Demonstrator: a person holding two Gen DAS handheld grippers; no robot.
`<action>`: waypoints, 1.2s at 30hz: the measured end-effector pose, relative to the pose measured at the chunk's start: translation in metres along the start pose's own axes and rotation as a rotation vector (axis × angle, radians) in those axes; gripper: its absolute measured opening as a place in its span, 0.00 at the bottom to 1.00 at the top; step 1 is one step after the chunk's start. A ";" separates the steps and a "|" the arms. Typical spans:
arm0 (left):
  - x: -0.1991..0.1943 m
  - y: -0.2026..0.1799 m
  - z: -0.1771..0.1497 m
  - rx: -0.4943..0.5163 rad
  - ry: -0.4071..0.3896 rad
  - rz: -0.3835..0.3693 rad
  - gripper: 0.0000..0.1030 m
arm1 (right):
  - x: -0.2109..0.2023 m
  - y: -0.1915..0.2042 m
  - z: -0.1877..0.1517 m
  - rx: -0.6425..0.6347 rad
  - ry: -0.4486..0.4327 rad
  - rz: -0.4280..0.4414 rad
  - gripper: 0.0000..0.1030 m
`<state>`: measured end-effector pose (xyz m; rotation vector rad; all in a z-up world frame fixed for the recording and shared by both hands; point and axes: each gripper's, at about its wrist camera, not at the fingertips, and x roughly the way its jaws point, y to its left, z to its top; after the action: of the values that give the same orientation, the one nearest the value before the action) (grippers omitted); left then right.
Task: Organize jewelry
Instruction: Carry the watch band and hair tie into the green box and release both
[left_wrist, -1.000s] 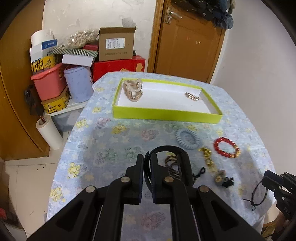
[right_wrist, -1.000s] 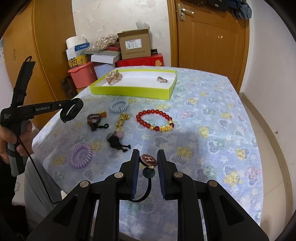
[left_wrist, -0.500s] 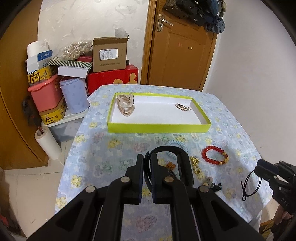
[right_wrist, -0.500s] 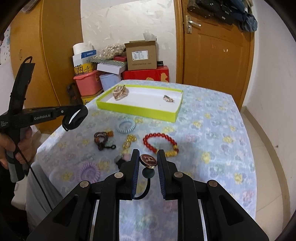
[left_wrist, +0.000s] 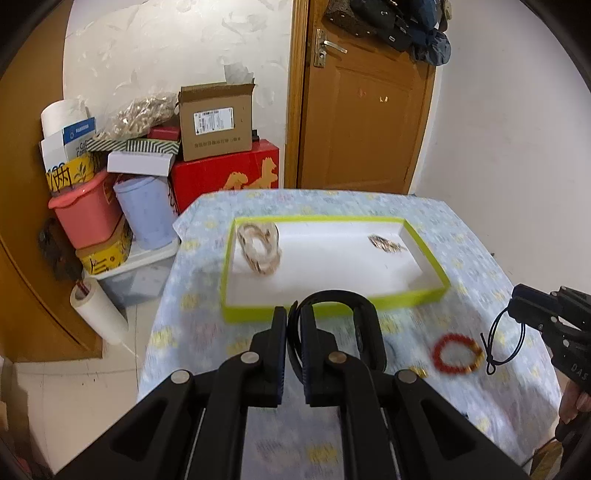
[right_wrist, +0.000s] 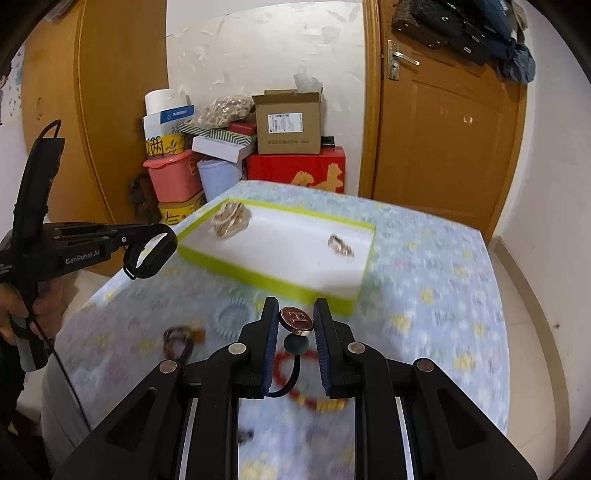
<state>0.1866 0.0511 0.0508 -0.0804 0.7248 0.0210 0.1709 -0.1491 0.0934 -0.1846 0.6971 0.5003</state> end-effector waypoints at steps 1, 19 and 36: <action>0.003 0.002 0.004 -0.002 -0.002 0.000 0.07 | 0.006 -0.002 0.006 0.001 0.001 0.001 0.19; 0.098 0.020 0.031 -0.041 0.094 0.002 0.07 | 0.112 -0.044 0.046 0.041 0.077 -0.016 0.19; 0.129 0.024 0.021 -0.039 0.161 0.031 0.08 | 0.154 -0.052 0.023 0.057 0.213 -0.013 0.20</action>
<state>0.2957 0.0754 -0.0204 -0.1093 0.8869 0.0587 0.3109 -0.1281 0.0103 -0.1904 0.9165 0.4515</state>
